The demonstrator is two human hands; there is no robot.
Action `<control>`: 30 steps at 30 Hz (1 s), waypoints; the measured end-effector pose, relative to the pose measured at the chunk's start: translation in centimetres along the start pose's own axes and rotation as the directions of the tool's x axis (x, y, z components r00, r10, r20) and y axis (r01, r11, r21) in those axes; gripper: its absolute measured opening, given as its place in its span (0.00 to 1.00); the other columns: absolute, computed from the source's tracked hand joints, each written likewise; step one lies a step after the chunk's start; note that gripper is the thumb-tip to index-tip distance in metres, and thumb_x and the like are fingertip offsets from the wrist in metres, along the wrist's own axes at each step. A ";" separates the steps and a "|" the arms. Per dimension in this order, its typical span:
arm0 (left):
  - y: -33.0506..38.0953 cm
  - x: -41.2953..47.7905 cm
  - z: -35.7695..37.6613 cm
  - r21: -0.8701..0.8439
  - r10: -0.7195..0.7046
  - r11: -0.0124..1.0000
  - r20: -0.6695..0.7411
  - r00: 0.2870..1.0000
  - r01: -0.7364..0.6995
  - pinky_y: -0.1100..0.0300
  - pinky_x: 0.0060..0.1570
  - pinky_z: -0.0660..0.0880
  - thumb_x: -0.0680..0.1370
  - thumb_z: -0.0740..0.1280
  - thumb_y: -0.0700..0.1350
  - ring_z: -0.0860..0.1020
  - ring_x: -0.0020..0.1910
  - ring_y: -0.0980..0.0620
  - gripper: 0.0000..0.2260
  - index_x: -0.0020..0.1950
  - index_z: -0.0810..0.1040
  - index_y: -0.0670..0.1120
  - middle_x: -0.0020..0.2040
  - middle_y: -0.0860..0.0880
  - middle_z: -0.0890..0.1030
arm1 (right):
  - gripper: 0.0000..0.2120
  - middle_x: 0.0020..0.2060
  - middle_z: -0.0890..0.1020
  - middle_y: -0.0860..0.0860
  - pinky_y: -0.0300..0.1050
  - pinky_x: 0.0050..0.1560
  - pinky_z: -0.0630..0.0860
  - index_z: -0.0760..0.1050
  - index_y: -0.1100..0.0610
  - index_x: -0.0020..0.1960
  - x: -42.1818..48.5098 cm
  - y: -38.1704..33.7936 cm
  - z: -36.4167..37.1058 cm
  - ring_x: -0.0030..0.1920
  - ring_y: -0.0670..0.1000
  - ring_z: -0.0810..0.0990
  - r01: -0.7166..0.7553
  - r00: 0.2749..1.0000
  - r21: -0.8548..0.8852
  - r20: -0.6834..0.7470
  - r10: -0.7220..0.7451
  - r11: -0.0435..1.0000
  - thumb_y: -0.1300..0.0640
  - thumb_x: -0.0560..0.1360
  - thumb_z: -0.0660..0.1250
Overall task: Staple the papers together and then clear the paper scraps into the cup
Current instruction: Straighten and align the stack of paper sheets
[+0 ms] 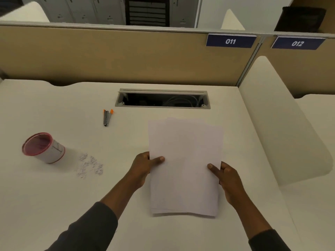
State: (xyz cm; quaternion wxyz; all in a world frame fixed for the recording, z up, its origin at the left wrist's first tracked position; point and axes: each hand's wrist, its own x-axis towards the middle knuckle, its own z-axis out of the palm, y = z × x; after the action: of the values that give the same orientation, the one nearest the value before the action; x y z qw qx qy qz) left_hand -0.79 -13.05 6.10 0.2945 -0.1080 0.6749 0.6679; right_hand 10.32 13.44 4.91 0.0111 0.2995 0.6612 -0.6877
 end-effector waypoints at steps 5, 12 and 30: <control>0.0 -1.2 -2.4 -0.139 0.014 0.990 -0.062 0.998 -0.023 0.52 0.49 0.82 0.75 0.75 0.45 0.86 0.49 0.47 0.08 0.53 0.83 0.46 0.51 0.47 0.88 | 0.10 0.49 0.87 0.50 0.60 0.58 0.80 0.83 0.54 0.55 -0.2 0.0 2.5 0.52 0.55 0.85 -0.007 1.000 -0.018 -0.011 0.007 1.000 0.52 0.76 0.72; -0.8 -1.5 -5.2 -0.105 0.015 0.994 -0.121 0.993 -0.027 0.46 0.54 0.74 0.69 0.78 0.61 0.78 0.47 0.41 0.24 0.47 0.82 0.41 0.48 0.43 0.84 | 0.16 0.51 0.86 0.57 0.62 0.60 0.79 0.81 0.63 0.55 -0.6 0.2 3.3 0.54 0.58 0.85 -0.025 0.996 -0.018 0.088 0.026 1.000 0.50 0.78 0.68; -1.6 -1.1 -3.0 0.093 0.009 0.996 -0.205 0.979 0.010 0.50 0.48 0.82 0.78 0.69 0.36 0.83 0.50 0.46 0.09 0.56 0.78 0.45 0.54 0.46 0.85 | 0.19 0.58 0.84 0.54 0.61 0.62 0.78 0.76 0.53 0.65 -1.2 -1.1 6.1 0.57 0.58 0.84 -0.038 0.979 0.084 0.202 0.020 0.996 0.58 0.75 0.73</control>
State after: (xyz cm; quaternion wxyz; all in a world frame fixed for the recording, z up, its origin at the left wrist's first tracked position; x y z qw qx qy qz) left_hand 0.13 -16.36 5.17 0.2283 -0.1628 0.7321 0.6208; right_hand 8.40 7.58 6.11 0.0747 0.2382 0.6216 -0.7425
